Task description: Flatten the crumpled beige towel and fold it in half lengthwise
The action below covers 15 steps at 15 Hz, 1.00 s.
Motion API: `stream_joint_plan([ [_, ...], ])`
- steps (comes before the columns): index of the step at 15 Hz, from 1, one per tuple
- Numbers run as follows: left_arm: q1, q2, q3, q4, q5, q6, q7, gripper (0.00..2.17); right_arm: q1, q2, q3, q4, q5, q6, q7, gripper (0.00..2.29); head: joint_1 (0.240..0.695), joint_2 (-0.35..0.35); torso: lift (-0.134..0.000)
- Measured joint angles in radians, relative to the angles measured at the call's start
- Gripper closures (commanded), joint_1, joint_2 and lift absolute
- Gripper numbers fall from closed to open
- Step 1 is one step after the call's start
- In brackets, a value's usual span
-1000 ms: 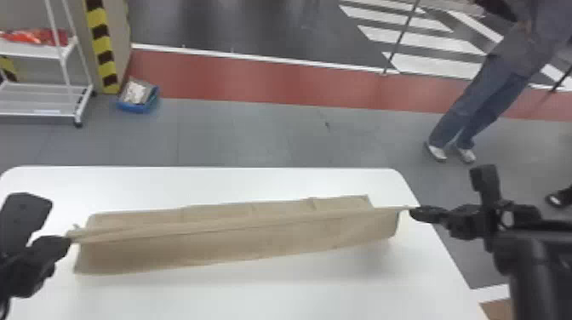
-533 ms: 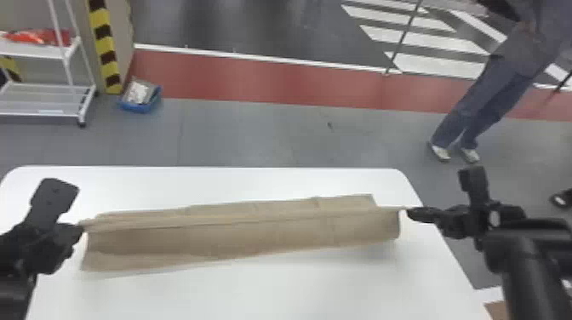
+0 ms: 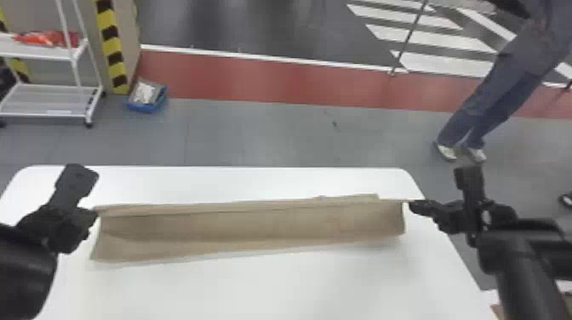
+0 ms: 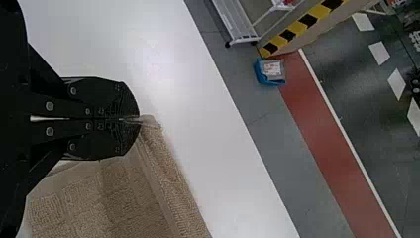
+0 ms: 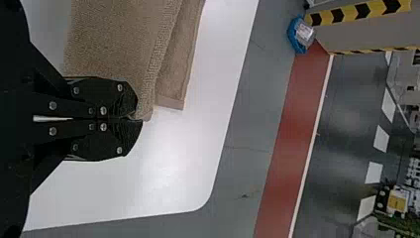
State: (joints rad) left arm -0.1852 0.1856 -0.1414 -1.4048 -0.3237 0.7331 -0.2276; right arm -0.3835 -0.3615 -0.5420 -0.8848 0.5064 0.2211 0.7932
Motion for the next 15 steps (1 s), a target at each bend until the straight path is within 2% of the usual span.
stream_joint_plan([
  [1, -0.005, 0.0, -0.002, 0.009, 0.0, -0.004, 0.005, 1.56, -0.002, 0.001, 0.002, 0.006, -0.008, -0.004, 0.0, 1.84, 0.695, -0.243, 0.0],
  [2, -0.01, 0.0, -0.005, 0.017, 0.0, -0.007, 0.015, 1.55, -0.006, 0.002, 0.007, 0.016, -0.013, -0.008, -0.006, 1.7, 0.695, -0.238, 0.0],
  [3, -0.014, 0.001, -0.01, 0.026, 0.0, -0.009, 0.014, 1.41, -0.009, 0.005, 0.015, 0.025, -0.015, -0.017, -0.045, 1.53, 0.695, -0.239, 0.0],
  [5, -0.018, 0.002, -0.017, 0.042, -0.001, -0.02, 0.019, 0.29, -0.009, 0.019, 0.027, 0.041, -0.013, -0.052, -0.131, 1.4, 0.695, -0.242, 0.0],
  [6, -0.019, 0.003, -0.021, 0.052, -0.002, -0.033, 0.04, 0.05, -0.009, 0.026, 0.035, 0.051, -0.01, -0.07, -0.173, 0.87, 0.695, -0.236, 0.0],
  [7, -0.019, 0.003, -0.025, 0.059, -0.002, -0.047, 0.039, 0.02, -0.008, 0.032, 0.045, 0.063, -0.011, -0.082, -0.224, 0.16, 0.695, -0.238, 0.0],
  [8, -0.019, 0.002, -0.032, 0.069, -0.001, -0.069, 0.054, 0.02, -0.008, 0.038, 0.058, 0.081, -0.012, -0.099, -0.279, 0.0, 0.695, -0.243, 0.0],
  [11, -0.011, 0.001, -0.044, 0.091, 0.002, -0.133, 0.081, 0.02, -0.007, 0.059, 0.079, 0.116, -0.017, -0.146, -0.344, 0.03, 0.695, -0.236, 0.0],
  [15, 0.041, 0.003, -0.031, 0.054, 0.011, -0.177, 0.092, 0.02, 0.023, 0.066, 0.069, 0.106, -0.064, -0.205, -0.324, 0.05, 0.695, -0.23, 0.0],
])
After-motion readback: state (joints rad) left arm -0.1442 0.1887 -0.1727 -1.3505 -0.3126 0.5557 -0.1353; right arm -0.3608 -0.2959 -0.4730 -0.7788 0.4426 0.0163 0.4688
